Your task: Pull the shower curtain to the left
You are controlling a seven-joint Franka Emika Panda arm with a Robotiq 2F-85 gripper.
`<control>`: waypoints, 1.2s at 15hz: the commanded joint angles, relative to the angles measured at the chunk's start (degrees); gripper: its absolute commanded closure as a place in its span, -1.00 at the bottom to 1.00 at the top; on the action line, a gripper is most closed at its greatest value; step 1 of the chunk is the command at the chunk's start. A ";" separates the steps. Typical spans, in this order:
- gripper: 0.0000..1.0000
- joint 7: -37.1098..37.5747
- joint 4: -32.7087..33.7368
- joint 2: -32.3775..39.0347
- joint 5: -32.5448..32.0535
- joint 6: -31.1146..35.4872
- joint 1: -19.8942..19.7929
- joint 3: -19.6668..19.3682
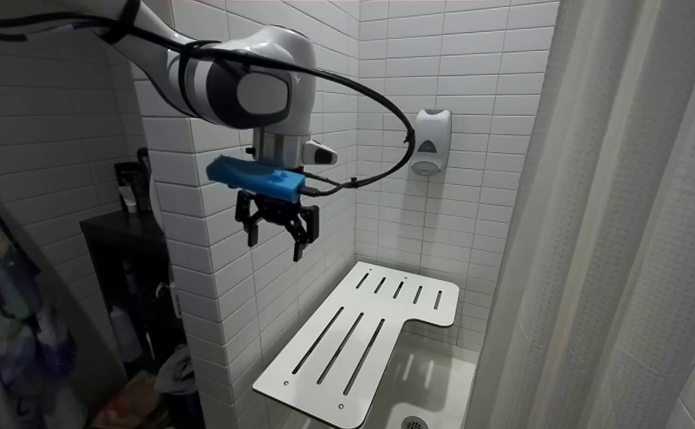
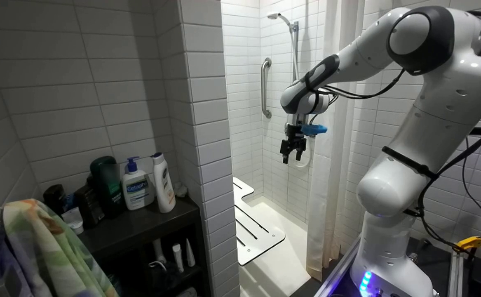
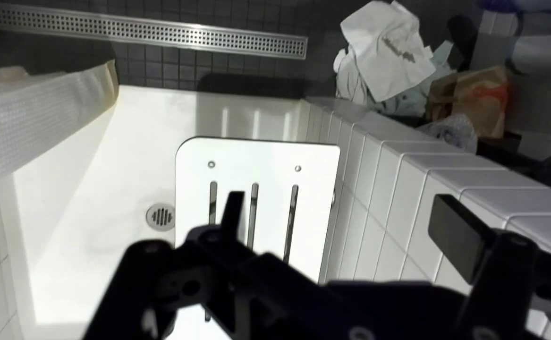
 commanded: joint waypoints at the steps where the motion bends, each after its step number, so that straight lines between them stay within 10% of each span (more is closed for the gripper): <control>1: -1.00 -2.57 -5.26 -4.94 -0.36 10.51 -2.26 -0.88; 13: -1.00 -0.12 -13.68 -6.93 -6.27 47.81 -6.27 -2.68; 18: -1.00 0.61 -13.41 -6.96 -7.52 44.91 -6.35 -3.17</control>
